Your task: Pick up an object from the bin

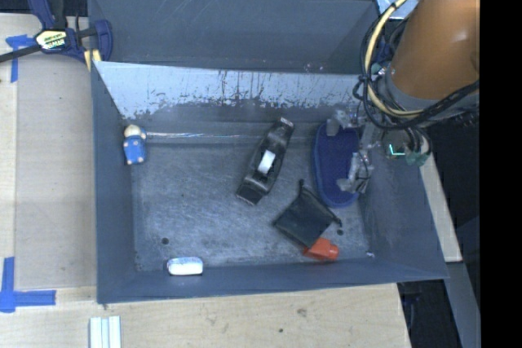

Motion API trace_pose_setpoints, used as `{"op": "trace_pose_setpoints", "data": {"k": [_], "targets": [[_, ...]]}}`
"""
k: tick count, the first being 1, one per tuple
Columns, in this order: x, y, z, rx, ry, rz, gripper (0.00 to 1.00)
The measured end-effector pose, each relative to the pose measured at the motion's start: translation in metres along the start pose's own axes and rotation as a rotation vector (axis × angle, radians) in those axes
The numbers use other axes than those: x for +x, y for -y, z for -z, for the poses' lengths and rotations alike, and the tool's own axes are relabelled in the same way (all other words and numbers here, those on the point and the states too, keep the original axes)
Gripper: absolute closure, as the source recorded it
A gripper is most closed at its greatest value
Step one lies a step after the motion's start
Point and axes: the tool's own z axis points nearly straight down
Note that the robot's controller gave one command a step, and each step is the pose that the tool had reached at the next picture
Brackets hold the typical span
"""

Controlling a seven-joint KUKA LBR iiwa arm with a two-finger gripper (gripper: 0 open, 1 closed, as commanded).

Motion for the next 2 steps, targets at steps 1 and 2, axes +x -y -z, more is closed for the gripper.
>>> {"op": "trace_pose_setpoints", "data": {"k": [1,2], "targets": [[0.0388,-0.0004,-0.1579,0.000,0.000,0.255,0.00],[0.0366,-0.0004,-0.1544,0.001,0.007,0.256,1.00]]}}
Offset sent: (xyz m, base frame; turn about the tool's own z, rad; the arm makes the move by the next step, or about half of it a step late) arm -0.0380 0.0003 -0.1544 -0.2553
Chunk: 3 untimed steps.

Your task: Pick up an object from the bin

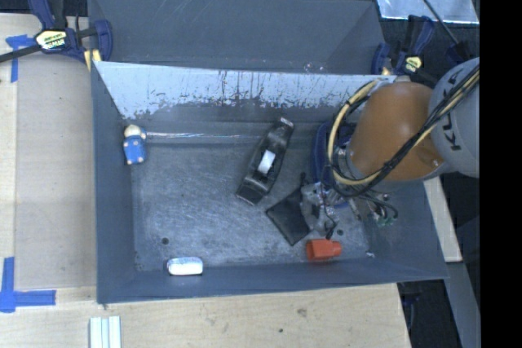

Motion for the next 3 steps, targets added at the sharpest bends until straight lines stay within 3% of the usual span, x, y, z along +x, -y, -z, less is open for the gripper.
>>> {"op": "trace_pose_setpoints", "data": {"k": [1,2,3], "targets": [[0.000,0.000,0.000,0.000,0.001,0.001,0.00],[-0.044,0.004,-0.021,0.000,0.000,0.671,0.00],[-0.044,0.003,-0.021,-0.002,0.001,0.667,1.00]]}}
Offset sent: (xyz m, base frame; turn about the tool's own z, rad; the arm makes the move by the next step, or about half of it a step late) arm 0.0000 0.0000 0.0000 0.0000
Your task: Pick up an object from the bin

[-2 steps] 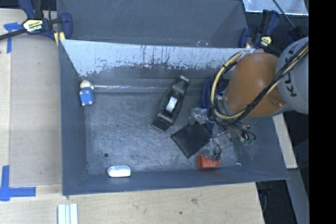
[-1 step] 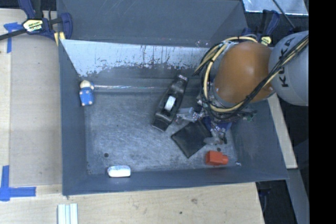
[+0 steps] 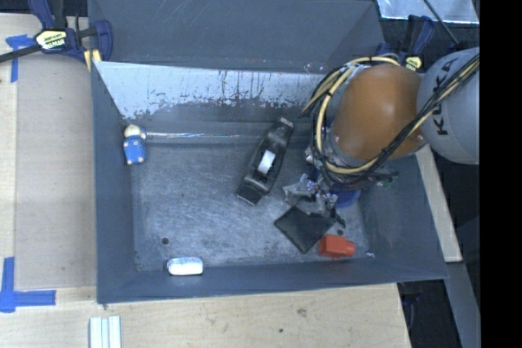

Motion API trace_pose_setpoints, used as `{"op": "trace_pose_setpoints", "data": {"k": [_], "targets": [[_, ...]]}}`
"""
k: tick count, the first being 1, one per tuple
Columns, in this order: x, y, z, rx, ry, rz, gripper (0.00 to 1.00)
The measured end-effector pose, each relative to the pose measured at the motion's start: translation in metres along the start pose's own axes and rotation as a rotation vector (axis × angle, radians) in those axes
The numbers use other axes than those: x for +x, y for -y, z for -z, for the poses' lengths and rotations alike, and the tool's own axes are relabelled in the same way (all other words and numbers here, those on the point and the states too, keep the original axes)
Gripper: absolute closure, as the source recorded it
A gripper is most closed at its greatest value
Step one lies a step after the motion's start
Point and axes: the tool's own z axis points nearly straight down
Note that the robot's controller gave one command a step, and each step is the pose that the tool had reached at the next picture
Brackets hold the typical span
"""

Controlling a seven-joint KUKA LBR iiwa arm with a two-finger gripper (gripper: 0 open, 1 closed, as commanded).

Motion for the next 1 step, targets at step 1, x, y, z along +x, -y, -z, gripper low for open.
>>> {"op": "trace_pose_setpoints", "data": {"k": [1], "targets": [[0.0183,-0.0070,0.1527,0.009,0.003,0.031,1.00]]}}
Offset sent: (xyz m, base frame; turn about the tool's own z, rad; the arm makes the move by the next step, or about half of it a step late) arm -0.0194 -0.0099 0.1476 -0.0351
